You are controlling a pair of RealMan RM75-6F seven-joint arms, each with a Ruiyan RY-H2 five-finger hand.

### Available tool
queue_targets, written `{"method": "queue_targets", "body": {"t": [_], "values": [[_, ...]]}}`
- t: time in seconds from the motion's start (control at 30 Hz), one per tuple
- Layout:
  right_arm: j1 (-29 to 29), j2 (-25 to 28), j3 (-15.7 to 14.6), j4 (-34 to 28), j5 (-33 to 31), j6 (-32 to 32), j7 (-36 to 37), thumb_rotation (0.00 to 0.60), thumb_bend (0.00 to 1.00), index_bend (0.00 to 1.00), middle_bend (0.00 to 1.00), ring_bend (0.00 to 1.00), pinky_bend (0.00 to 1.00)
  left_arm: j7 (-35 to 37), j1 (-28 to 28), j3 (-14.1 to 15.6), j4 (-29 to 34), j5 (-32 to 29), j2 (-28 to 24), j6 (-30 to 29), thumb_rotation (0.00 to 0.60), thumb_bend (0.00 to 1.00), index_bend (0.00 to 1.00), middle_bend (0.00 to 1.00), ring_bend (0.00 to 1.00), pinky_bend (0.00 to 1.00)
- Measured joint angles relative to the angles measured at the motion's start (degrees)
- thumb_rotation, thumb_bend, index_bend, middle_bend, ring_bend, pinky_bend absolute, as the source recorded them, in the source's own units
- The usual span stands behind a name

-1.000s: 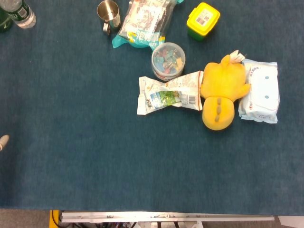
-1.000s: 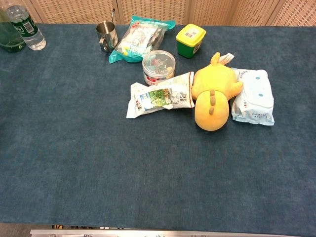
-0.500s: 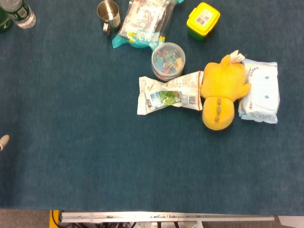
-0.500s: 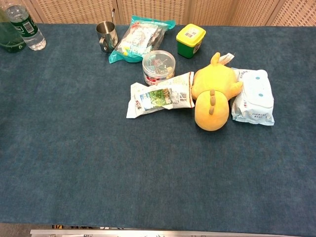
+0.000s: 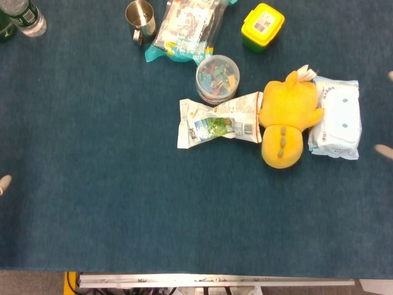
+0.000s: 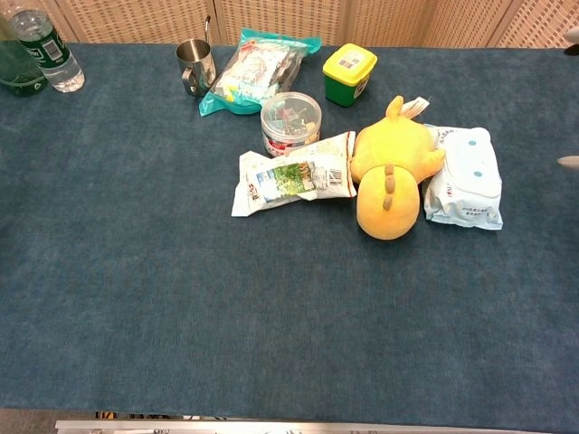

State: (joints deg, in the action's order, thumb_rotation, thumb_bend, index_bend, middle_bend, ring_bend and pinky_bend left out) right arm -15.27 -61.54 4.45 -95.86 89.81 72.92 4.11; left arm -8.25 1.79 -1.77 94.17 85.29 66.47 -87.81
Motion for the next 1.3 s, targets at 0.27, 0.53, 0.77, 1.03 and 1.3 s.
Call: {"method": "queue_targets", "body": {"t": [0.27, 0.53, 0.77, 1.03, 1.3], "values": [[-6.4, -3.7, 1.9, 0.6, -2.0, -7.5, -0.7, 0.219, 0.0, 0.07, 0.16, 0.0, 0.0, 0.5, -0.3, 0.2, -0.6, -0.2, 0.2, 0.0, 0.6, 0.12, 0.13, 0.08, 0.09, 0.04], [-12.2, -8.7, 3.2, 3.8, -5.3, -14.8, -3.5, 0.204, 0.0, 0.07, 0.16, 0.0, 0.0, 1.0, -0.5, 0.2, -1.1, -0.3, 0.1, -0.3, 0.6, 0.12, 0.13, 0.08, 0.09, 0.04], [-16.3, -12.7, 3.8, 6.9, -8.4, -19.5, -6.0, 0.184, 0.0, 0.07, 0.16, 0.0, 0.0, 1.4, -0.7, 0.1, -1.4, -0.5, 0.2, -0.4, 0.6, 0.12, 0.13, 0.08, 0.09, 0.04], [-19.7, -17.3, 4.1, 10.3, -10.6, -22.8, -7.8, 0.183, 0.0, 0.07, 0.16, 0.0, 0.0, 1.7, -0.9, 0.0, -1.3, -0.6, 0.0, -0.7, 0.6, 0.12, 0.13, 0.08, 0.09, 0.04], [-22.1, -21.6, 4.1, 14.6, -12.4, -24.4, -10.2, 0.183, 0.0, 0.07, 0.16, 0.0, 0.0, 2.2, -1.1, -0.1, -1.4, -0.6, 0.0, -0.9, 0.6, 0.12, 0.13, 0.08, 0.09, 0.04]]}}
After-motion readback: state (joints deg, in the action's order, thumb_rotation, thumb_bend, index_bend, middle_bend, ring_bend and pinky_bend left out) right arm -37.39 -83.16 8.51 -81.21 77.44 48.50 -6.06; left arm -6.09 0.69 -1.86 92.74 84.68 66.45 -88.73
